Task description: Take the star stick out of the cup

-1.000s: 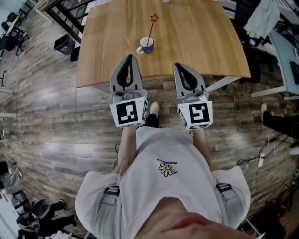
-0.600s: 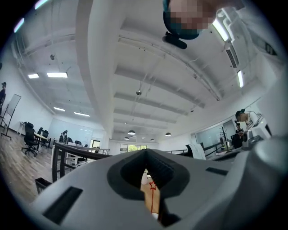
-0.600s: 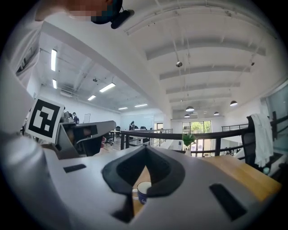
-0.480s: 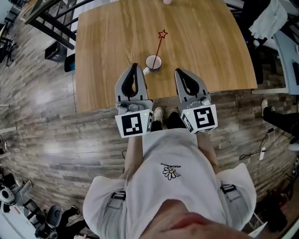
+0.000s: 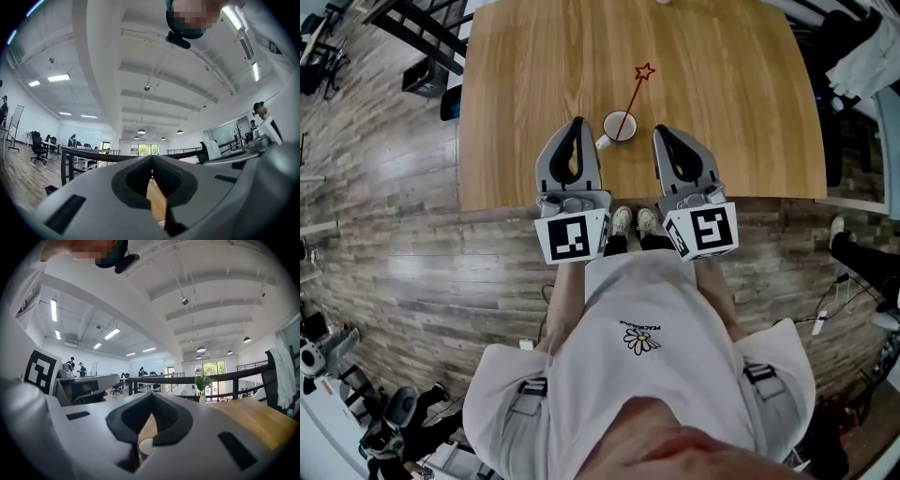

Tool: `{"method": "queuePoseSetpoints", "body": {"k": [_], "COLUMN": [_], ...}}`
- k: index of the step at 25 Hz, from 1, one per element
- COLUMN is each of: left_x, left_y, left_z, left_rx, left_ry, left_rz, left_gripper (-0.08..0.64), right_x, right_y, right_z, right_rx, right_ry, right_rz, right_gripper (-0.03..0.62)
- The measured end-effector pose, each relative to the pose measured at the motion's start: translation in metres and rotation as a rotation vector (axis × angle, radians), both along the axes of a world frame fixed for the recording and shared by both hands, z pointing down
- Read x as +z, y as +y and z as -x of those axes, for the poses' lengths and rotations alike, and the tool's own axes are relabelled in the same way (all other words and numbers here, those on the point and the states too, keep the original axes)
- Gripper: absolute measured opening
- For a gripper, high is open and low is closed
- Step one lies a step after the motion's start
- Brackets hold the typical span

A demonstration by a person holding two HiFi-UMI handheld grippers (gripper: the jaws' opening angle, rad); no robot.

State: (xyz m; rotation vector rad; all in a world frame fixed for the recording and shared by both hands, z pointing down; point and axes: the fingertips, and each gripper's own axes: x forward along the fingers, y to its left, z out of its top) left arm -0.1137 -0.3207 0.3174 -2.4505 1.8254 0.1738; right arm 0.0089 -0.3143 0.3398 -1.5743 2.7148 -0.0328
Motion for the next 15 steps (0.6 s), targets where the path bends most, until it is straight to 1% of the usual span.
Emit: {"method": "queuePoseSetpoints", "body": {"k": [8, 10, 13, 15], "left_x": [-0.002, -0.002, -0.002, -0.002], "left_y": [-0.006, -0.006, -0.007, -0.008], "left_z": [0.0, -0.002, -0.006, -0.007], "left_rx": [-0.022, -0.022, -0.019, -0.017], "left_ry": [-0.004, -0.007, -0.012, -0.019], "left_rz": [-0.003, -0.001, 0.003, 0.002], "left_gripper": [0.015, 0.015, 0.015, 0.015], "right_x": [-0.001, 0.002, 0.01, 0.02], "right_y": [-0.006, -0.01, -0.024, -0.038], "right_z": [-0.004, -0.004, -0.007, -0.009], "right_rx": [-0.026, -0.049, -0.064, -0.062], "right_ry": [-0.012, -0.054, -0.144, -0.157], "right_rz": [0.005, 0.036, 0.097, 0.136], "right_gripper": [0.008, 0.008, 0.008, 0.008]}}
